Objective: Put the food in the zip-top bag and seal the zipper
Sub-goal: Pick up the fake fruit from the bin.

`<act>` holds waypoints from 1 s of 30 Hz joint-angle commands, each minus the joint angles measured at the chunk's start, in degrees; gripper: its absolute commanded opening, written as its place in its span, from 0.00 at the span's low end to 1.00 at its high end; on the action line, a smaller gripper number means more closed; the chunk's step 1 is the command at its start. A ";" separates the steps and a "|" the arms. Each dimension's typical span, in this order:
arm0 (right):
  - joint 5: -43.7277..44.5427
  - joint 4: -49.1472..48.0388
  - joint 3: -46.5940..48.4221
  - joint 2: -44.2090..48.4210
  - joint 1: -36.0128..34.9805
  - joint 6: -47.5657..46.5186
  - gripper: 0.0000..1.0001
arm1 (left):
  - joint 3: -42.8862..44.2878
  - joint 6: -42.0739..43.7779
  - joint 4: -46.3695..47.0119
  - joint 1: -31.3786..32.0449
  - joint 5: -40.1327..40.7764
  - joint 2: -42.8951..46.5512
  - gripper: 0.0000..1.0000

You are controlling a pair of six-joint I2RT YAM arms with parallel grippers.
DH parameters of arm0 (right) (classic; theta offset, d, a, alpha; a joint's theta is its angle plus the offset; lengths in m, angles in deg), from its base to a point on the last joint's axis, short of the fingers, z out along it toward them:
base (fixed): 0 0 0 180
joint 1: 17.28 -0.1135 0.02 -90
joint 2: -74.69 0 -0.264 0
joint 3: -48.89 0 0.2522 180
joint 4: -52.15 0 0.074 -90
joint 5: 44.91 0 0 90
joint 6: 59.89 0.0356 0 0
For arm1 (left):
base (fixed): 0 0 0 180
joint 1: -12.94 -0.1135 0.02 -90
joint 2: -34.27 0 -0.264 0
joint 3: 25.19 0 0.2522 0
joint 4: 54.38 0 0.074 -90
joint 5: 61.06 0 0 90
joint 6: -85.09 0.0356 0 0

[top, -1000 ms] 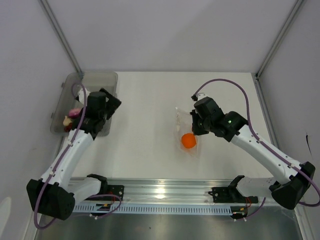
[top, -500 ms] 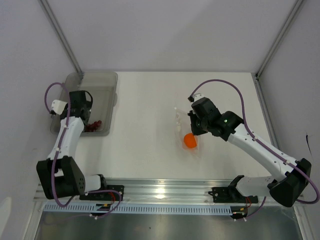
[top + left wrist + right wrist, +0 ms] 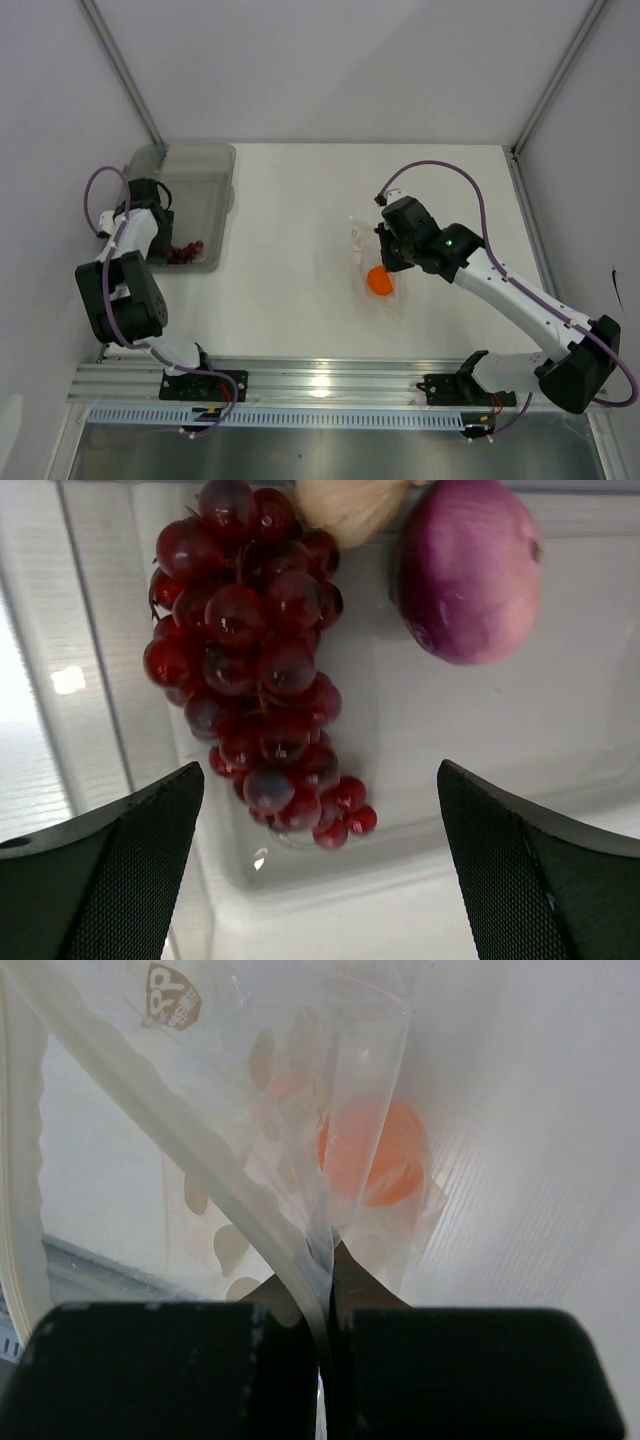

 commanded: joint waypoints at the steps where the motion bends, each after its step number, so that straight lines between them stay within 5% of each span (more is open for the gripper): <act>1: 0.52 -1.32 -0.08 0.68 0.18 -0.64 0.00 | 4.42 -3.12 -5.14 -1.86 -2.26 -5.57 1.00; 12: 1.05 -1.06 -0.35 0.59 0.18 -0.38 0.00 | 6.28 -5.50 -6.91 -3.80 -5.86 -14.02 0.98; 30: 1.66 -0.88 -0.52 1.39 0.18 0.41 0.00 | 4.96 -1.81 -3.93 -3.88 -7.09 -10.51 0.57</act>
